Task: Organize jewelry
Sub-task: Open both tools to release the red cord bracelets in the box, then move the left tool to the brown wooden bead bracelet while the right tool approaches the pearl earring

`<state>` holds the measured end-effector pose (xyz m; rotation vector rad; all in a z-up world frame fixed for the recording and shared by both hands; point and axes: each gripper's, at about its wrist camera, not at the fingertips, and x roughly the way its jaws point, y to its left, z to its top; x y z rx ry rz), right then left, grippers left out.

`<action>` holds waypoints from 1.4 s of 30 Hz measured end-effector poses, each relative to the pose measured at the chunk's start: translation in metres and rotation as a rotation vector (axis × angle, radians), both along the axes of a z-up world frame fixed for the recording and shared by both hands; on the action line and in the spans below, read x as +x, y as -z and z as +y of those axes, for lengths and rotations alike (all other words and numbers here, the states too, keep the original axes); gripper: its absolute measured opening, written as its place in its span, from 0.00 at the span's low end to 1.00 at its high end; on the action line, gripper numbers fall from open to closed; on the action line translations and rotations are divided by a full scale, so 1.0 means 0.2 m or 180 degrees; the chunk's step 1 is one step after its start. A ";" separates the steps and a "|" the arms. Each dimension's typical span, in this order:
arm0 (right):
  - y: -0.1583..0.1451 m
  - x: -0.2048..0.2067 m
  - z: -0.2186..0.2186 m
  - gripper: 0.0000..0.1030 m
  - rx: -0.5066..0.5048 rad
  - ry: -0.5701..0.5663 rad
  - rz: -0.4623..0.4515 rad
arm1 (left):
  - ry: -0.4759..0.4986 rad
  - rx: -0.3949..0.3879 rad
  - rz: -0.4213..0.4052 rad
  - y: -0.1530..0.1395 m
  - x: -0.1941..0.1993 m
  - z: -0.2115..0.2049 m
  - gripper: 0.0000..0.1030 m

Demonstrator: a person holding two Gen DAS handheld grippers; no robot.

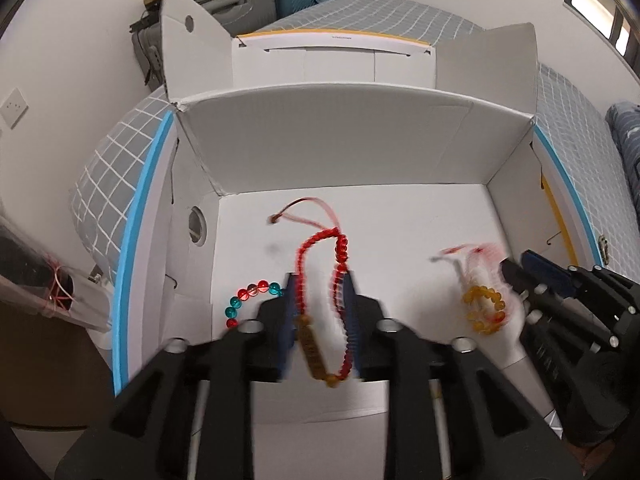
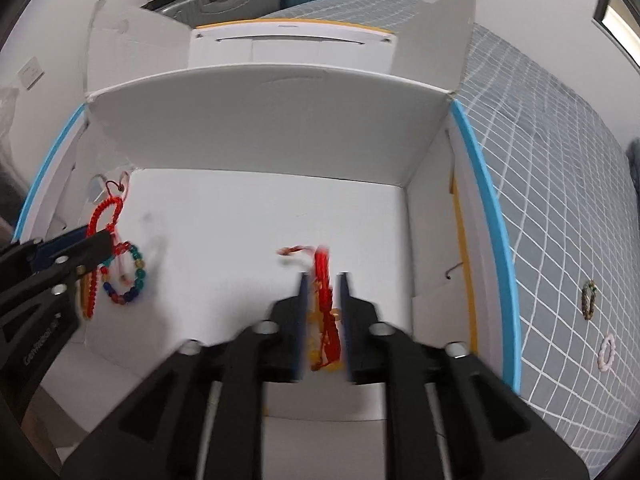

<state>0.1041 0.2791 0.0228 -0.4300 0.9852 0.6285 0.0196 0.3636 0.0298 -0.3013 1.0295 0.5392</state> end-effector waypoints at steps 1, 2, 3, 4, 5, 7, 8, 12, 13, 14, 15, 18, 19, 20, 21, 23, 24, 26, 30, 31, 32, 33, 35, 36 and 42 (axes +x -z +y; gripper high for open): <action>-0.01 -0.01 0.00 0.46 0.0014 -0.0016 -0.0053 | -0.0018 0.0028 -0.0019 -0.01 -0.01 0.00 0.46; -0.02 -0.02 0.00 0.49 0.0020 -0.0027 -0.0084 | -0.0036 0.0065 -0.0043 -0.03 -0.02 0.00 0.55; -0.04 -0.03 0.00 0.58 0.0030 -0.0041 -0.0109 | -0.0050 0.0086 -0.0061 -0.04 -0.03 0.00 0.56; -0.05 -0.04 0.01 0.65 0.0036 -0.0052 -0.0130 | -0.0069 0.0097 -0.0074 -0.06 -0.04 0.00 0.57; -0.06 -0.05 0.01 0.67 0.0030 -0.0061 -0.0175 | -0.0078 0.0089 -0.0072 -0.06 -0.04 0.01 0.58; -0.08 -0.06 0.01 0.72 0.0025 -0.0067 -0.0214 | -0.0111 0.0087 -0.0096 -0.08 -0.05 0.02 0.65; -0.09 -0.07 0.01 0.74 0.0035 -0.0072 -0.0227 | -0.0131 0.0123 -0.0120 -0.10 -0.06 0.02 0.71; -0.14 -0.10 -0.03 0.85 0.0104 -0.0016 -0.0349 | -0.0171 0.0183 -0.0199 -0.15 -0.09 0.01 0.82; -0.15 -0.10 -0.04 0.85 0.0121 0.0000 -0.0357 | -0.0180 0.0194 -0.0218 -0.16 -0.09 0.01 0.84; -0.16 -0.10 -0.05 0.86 0.0143 0.0011 -0.0363 | -0.0174 0.0213 -0.0259 -0.18 -0.10 -0.01 0.86; -0.17 -0.11 -0.07 0.88 0.0167 0.0031 -0.0377 | -0.0170 0.0226 -0.0282 -0.19 -0.11 -0.02 0.89; -0.22 -0.10 -0.13 0.90 0.0203 0.0056 -0.0430 | -0.0144 0.0277 -0.0361 -0.23 -0.11 -0.07 0.93; -0.23 -0.11 -0.14 0.90 0.0207 0.0062 -0.0448 | -0.0137 0.0283 -0.0372 -0.24 -0.11 -0.08 0.94; -0.25 -0.11 -0.16 0.90 0.0220 0.0064 -0.0462 | -0.0115 0.0295 -0.0396 -0.25 -0.10 -0.10 0.94; -0.27 -0.11 -0.19 0.91 0.0235 0.0073 -0.0479 | -0.0096 0.0305 -0.0416 -0.27 -0.10 -0.12 0.94; -0.30 -0.12 -0.24 0.91 0.0266 0.0087 -0.0498 | -0.0072 0.0311 -0.0467 -0.30 -0.09 -0.16 0.94; -0.32 -0.12 -0.27 0.91 0.0276 0.0097 -0.0521 | -0.0066 0.0305 -0.0492 -0.31 -0.08 -0.18 0.95; -0.35 -0.13 -0.33 0.91 0.0282 0.0109 -0.0566 | -0.0031 0.0281 -0.0543 -0.33 -0.06 -0.22 0.95; -0.42 -0.13 -0.49 0.91 0.0287 0.0193 -0.0669 | 0.0096 0.0296 -0.0595 -0.37 0.00 -0.34 0.95; -0.44 -0.13 -0.54 0.91 0.0288 0.0223 -0.0694 | 0.0133 0.0291 -0.0605 -0.37 0.01 -0.37 0.95; -0.46 -0.12 -0.59 0.91 0.0290 0.0261 -0.0717 | 0.0185 0.0282 -0.0617 -0.38 0.04 -0.41 0.95; -0.47 -0.11 -0.64 0.91 0.0294 0.0294 -0.0729 | 0.0224 0.0279 -0.0623 -0.39 0.06 -0.45 0.95; -0.49 -0.10 -0.73 0.91 0.0300 0.0377 -0.0747 | 0.0323 0.0282 -0.0644 -0.40 0.11 -0.53 0.95; -0.50 -0.09 -0.79 0.91 0.0295 0.0422 -0.0760 | 0.0367 0.0281 -0.0653 -0.41 0.13 -0.57 0.95; -0.54 -0.04 -1.15 0.91 0.0249 0.0749 -0.0815 | 0.0736 0.0288 -0.0716 -0.47 0.28 -0.88 0.95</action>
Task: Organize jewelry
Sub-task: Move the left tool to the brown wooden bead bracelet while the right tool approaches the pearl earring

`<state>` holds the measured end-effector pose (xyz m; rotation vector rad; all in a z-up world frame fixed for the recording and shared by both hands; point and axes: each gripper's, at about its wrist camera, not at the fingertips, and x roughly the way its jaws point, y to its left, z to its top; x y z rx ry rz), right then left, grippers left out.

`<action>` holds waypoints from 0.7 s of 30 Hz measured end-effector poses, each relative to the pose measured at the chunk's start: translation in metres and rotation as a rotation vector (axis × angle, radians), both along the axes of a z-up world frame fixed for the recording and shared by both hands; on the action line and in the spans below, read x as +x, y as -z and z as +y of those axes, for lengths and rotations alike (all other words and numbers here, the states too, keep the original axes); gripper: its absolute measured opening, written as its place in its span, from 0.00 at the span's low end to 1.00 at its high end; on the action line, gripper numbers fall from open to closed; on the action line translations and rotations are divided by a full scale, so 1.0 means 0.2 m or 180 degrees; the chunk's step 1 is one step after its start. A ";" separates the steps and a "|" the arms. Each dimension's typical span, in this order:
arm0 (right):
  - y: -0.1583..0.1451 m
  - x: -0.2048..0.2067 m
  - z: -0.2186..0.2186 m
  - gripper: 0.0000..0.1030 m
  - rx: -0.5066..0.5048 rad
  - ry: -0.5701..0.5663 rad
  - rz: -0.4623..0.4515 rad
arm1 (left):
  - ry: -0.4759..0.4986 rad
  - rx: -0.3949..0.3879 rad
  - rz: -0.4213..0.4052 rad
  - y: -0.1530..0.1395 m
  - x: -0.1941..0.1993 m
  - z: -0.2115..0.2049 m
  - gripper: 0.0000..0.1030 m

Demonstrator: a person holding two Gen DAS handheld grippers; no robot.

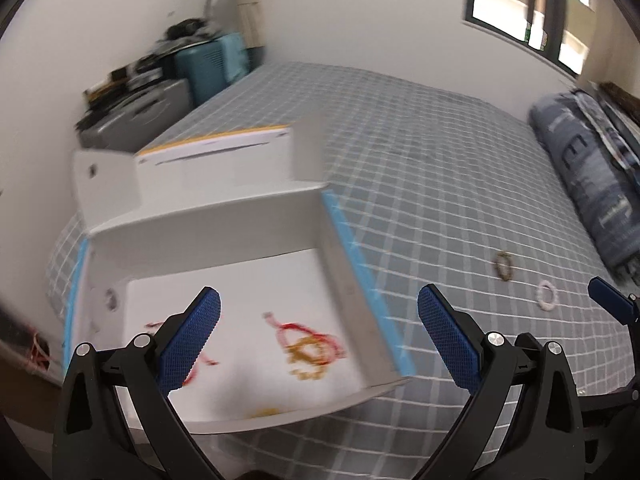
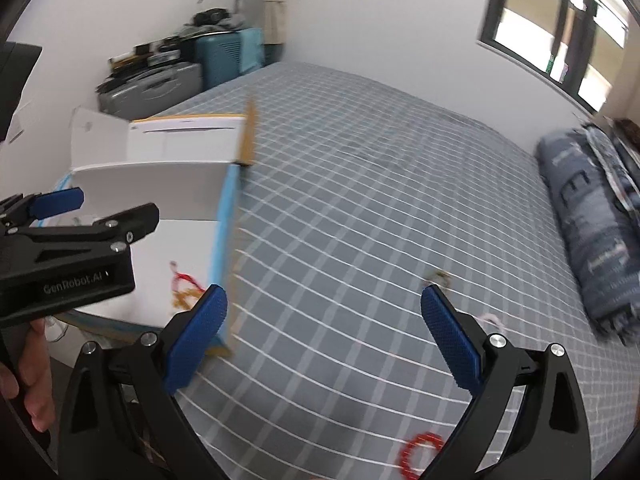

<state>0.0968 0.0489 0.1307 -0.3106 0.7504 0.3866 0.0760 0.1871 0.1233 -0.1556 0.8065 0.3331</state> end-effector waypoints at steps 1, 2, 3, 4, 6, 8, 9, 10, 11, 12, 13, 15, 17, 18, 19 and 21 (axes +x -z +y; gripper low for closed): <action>0.00 0.01 -0.06 0.91 0.0006 0.0059 0.0004 | 0.0049 0.0002 -0.0006 -0.01 0.02 -0.04 0.94; -0.01 0.03 -0.12 0.91 0.0018 0.0123 0.0019 | 0.0135 0.0007 -0.0009 -0.02 0.06 -0.12 0.94; 0.00 0.05 -0.21 0.91 0.0042 0.0229 0.0046 | 0.0182 0.0011 -0.0011 -0.02 0.08 -0.16 0.95; 0.00 0.06 -0.26 0.91 0.0051 0.0290 0.0054 | 0.0238 0.0015 -0.0010 -0.02 0.11 -0.21 0.95; 0.01 0.09 -0.41 0.91 0.0070 0.0454 0.0096 | 0.0367 0.0013 0.0007 -0.01 0.18 -0.33 0.95; 0.05 0.12 -0.56 0.91 0.0078 0.0634 0.0167 | 0.0490 -0.0015 0.0037 0.01 0.26 -0.45 0.94; 0.06 0.13 -0.63 0.91 0.0082 0.0718 0.0203 | 0.0533 -0.0026 0.0053 0.02 0.29 -0.49 0.94; 0.08 0.14 -0.68 0.91 0.0087 0.0776 0.0232 | 0.0584 -0.0034 0.0086 0.04 0.34 -0.54 0.94; 0.10 0.14 -0.74 0.91 0.0090 0.0840 0.0267 | 0.0646 -0.0046 0.0119 0.07 0.39 -0.60 0.94; 0.13 0.15 -0.82 0.91 0.0094 0.0919 0.0305 | 0.0700 -0.0054 0.0140 0.09 0.42 -0.65 0.94; 0.16 0.15 -0.90 0.91 0.0083 0.0992 0.0333 | 0.0750 -0.0055 0.0163 0.11 0.46 -0.70 0.94; 0.22 0.15 -1.02 0.91 0.0117 0.1118 0.0399 | 0.0865 -0.0057 0.0219 0.17 0.55 -0.82 0.94; 0.28 0.14 -1.13 0.91 0.0141 0.1220 0.0468 | 0.0937 -0.0104 0.0265 0.23 0.63 -0.88 0.94; 0.32 0.14 -1.19 0.91 0.0143 0.1298 0.0490 | 0.0979 -0.0137 0.0295 0.27 0.68 -0.92 0.94; 0.34 0.13 -1.21 0.91 0.0142 0.1333 0.0505 | 0.1013 -0.0158 0.0324 0.29 0.71 -0.94 0.94; 0.41 0.13 -1.30 0.91 0.0157 0.1415 0.0577 | 0.1131 -0.0204 0.0388 0.38 0.80 -1.02 0.94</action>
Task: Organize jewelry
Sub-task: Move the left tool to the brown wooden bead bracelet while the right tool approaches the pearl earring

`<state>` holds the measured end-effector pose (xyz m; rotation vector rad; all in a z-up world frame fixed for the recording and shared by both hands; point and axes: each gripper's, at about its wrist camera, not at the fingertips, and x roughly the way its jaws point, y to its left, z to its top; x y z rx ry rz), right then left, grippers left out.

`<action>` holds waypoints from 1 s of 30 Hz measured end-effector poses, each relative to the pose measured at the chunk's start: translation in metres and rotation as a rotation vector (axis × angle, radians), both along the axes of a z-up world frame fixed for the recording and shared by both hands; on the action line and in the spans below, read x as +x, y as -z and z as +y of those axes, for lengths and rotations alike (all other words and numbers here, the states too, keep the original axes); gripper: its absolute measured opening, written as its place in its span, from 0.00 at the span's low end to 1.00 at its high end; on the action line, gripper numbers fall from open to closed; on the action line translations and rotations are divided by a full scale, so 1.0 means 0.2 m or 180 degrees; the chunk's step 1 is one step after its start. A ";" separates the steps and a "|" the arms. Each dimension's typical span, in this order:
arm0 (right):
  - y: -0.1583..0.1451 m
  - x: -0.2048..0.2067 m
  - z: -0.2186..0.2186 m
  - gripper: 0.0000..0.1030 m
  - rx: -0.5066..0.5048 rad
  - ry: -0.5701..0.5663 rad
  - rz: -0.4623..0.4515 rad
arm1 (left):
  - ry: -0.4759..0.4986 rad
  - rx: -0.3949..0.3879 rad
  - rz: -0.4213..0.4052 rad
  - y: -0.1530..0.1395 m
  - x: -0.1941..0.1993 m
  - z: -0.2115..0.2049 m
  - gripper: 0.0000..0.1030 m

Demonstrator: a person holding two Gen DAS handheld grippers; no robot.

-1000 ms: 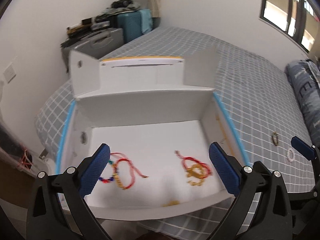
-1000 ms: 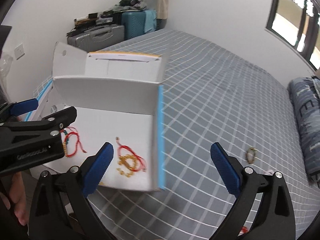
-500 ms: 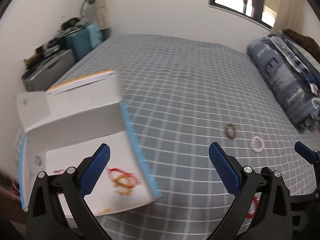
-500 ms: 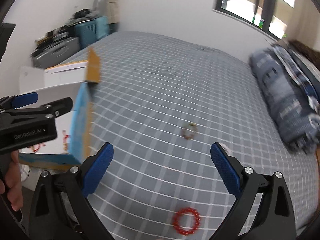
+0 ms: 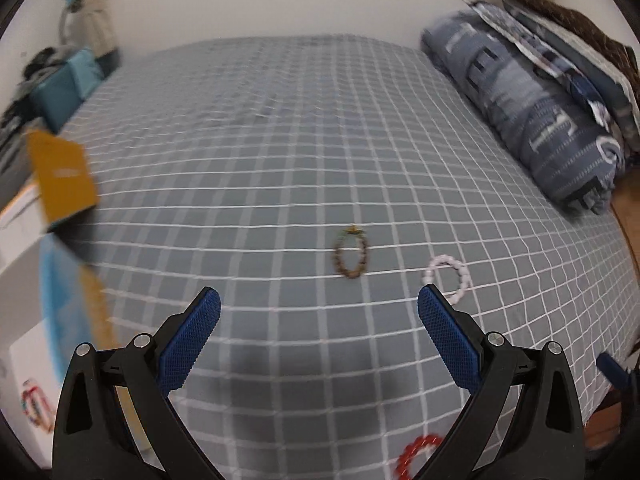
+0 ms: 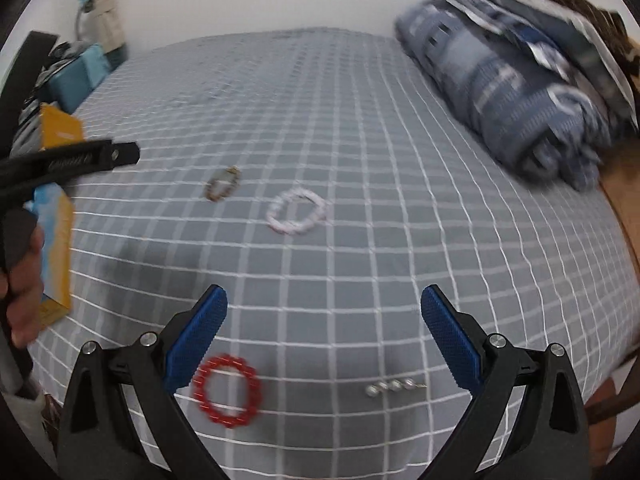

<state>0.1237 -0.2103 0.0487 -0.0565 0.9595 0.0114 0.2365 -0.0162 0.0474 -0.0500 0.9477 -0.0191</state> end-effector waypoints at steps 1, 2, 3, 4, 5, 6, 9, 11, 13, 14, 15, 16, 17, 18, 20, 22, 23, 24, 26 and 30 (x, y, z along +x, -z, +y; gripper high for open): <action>0.03 0.00 -0.03 0.91 0.0017 0.0032 0.0031 | 0.0028 0.0001 0.0046 0.04 0.04 -0.03 0.94; 0.05 0.01 -0.05 0.91 0.0036 0.0065 0.0055 | 0.0050 0.0013 0.0095 0.10 0.10 -0.06 0.94; 0.08 0.01 -0.08 0.91 0.0042 0.0116 0.0073 | 0.0069 0.0011 0.0110 0.13 0.14 -0.08 0.94; 0.11 0.01 -0.09 0.91 0.0031 0.0148 0.0080 | 0.0073 0.0014 0.0131 0.16 0.16 -0.09 0.94; 0.13 0.01 -0.10 0.91 0.0016 0.0173 0.0093 | 0.0076 0.0004 0.0171 0.20 0.20 -0.10 0.94; 0.16 0.01 -0.12 0.91 0.0005 0.0200 0.0128 | 0.0084 -0.0024 0.0201 0.24 0.24 -0.11 0.94; 0.25 -0.01 -0.16 0.91 0.0048 0.0256 0.0228 | 0.0124 -0.0034 0.0256 0.32 0.33 -0.14 0.94; 0.30 -0.02 -0.18 0.91 0.0048 0.0312 0.0270 | 0.0145 0.0000 0.0307 0.37 0.39 -0.15 0.94; 0.36 -0.03 -0.20 0.91 0.0054 0.0343 0.0323 | 0.0156 -0.0026 0.0359 0.41 0.44 -0.15 0.94; 0.38 -0.04 -0.21 0.91 0.0059 0.0359 0.0346 | 0.0145 -0.0024 0.0354 0.42 0.45 -0.13 0.94; 0.41 -0.06 -0.22 0.91 0.0072 0.0379 0.0367 | 0.0134 -0.0011 0.0354 0.43 0.46 -0.13 0.94; 0.43 -0.07 -0.23 0.91 0.0094 0.0404 0.0394 | 0.0132 0.0012 0.0368 0.44 0.48 -0.13 0.94; 0.44 -0.08 -0.24 0.91 0.0096 0.0420 0.0412 | 0.0124 0.0001 0.0381 0.46 0.50 -0.12 0.94; 0.46 -0.10 -0.25 0.91 0.0087 0.0451 0.0426 | 0.0122 -0.0004 0.0395 0.47 0.51 -0.12 0.94; 0.49 -0.12 -0.28 0.91 0.0124 0.0489 0.0463 | 0.0146 -0.0014 0.0419 0.49 0.53 -0.12 0.94; 0.51 -0.13 -0.29 0.91 0.0144 0.0507 0.0484 | 0.0191 0.0005 0.0417 0.52 0.55 -0.15 0.94; 0.52 -0.13 -0.31 0.91 0.0173 0.0532 0.0486 | 0.0187 0.0041 0.0412 0.53 0.56 -0.16 0.94; 0.52 -0.14 -0.31 0.91 0.0196 0.0546 0.0484 | 0.0173 0.0068 0.0413 0.54 0.57 -0.16 0.94; 0.53 -0.14 -0.33 0.91 0.0238 0.0556 0.0494 | 0.0155 0.0050 0.0448 0.58 0.58 -0.17 0.94; 0.56 -0.15 -0.35 0.91 0.0302 0.0567 0.0563 | 0.0137 0.0018 0.0557 0.65 0.60 -0.17 0.93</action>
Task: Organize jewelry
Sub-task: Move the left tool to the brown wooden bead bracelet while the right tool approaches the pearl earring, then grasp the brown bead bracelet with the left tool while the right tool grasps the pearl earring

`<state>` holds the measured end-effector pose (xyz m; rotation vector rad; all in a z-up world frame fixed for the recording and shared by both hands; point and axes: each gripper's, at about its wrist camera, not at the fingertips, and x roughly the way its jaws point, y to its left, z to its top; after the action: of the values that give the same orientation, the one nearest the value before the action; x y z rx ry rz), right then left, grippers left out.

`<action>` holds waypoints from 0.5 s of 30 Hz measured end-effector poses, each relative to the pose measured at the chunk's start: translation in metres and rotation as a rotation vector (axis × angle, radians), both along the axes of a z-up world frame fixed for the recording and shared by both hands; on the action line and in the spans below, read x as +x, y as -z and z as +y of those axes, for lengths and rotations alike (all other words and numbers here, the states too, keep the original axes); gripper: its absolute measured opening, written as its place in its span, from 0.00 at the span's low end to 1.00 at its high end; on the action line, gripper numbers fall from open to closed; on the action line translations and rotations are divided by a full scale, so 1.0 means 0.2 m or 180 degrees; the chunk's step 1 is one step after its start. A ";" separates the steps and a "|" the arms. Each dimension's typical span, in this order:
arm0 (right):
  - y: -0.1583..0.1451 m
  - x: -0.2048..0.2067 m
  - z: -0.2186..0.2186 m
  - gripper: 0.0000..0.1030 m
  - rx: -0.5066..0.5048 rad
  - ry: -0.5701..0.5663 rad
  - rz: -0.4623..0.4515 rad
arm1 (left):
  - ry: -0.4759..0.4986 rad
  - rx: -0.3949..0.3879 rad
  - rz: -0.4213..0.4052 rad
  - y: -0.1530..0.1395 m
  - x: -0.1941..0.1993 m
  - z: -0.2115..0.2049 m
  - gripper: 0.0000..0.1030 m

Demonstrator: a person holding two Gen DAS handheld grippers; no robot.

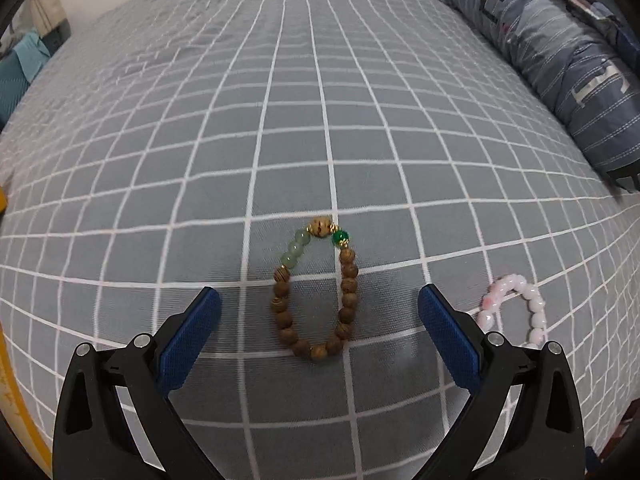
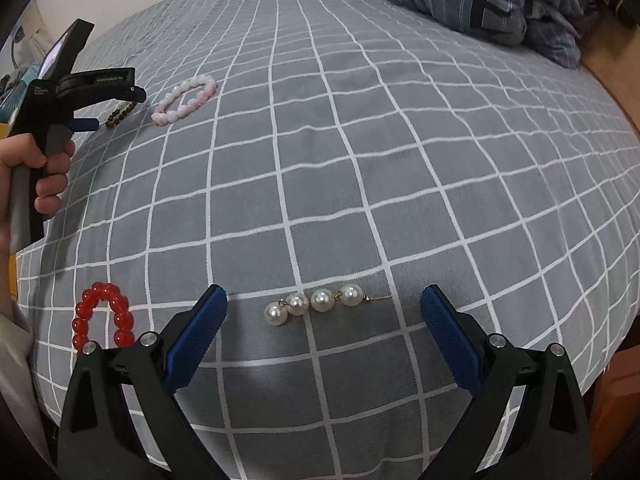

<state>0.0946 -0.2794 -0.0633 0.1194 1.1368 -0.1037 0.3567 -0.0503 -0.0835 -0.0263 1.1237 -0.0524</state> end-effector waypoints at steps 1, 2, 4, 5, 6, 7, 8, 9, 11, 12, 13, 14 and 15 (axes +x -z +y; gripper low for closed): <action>0.01 0.00 0.00 0.91 0.0012 0.0004 0.0014 | 0.0002 0.0019 0.0007 0.01 0.00 0.00 0.93; 0.01 0.01 -0.01 0.90 0.0026 0.0022 0.0030 | -0.0003 0.0028 0.0010 0.02 0.02 -0.01 0.93; 0.02 0.01 -0.01 0.86 0.0035 0.0058 0.0046 | -0.0028 -0.0006 0.0005 0.02 0.02 -0.01 0.93; 0.02 0.01 -0.02 0.85 0.0046 0.0074 0.0048 | -0.0055 -0.0023 -0.0002 0.02 0.03 -0.01 0.90; 0.03 0.01 -0.02 0.83 0.0039 0.0087 0.0053 | -0.0072 -0.0019 -0.0003 0.02 0.03 0.00 0.87; 0.03 0.01 -0.02 0.80 0.0027 0.0091 0.0050 | -0.0086 -0.0009 -0.0003 0.02 0.03 0.00 0.85; 0.03 0.02 -0.02 0.79 0.0021 0.0098 0.0043 | -0.0103 -0.0003 -0.0002 0.02 0.03 0.00 0.83; 0.03 0.02 -0.03 0.77 0.0017 0.0103 0.0037 | -0.0110 0.0007 -0.0003 0.02 0.03 0.02 0.80; 0.03 0.02 -0.03 0.74 -0.0012 0.0101 0.0018 | -0.0111 0.0036 -0.0018 0.02 0.02 0.02 0.74; 0.04 0.01 -0.02 0.71 -0.0028 0.0085 0.0008 | -0.0109 0.0033 -0.0026 0.03 0.03 0.03 0.69; 0.04 0.01 -0.02 0.68 -0.0031 0.0080 0.0001 | -0.0115 0.0034 -0.0031 0.03 0.02 0.03 0.67; 0.04 0.01 -0.02 0.66 -0.0021 0.0074 -0.0009 | -0.0129 0.0046 -0.0036 0.02 0.02 0.03 0.62; 0.04 0.00 -0.02 0.62 -0.0016 0.0072 -0.0018 | -0.0124 0.0051 -0.0040 0.02 0.02 0.03 0.56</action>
<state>0.0952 -0.2840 -0.0705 0.1282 1.1297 -0.1263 0.3599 -0.0442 -0.0875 -0.0334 1.1105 -0.0087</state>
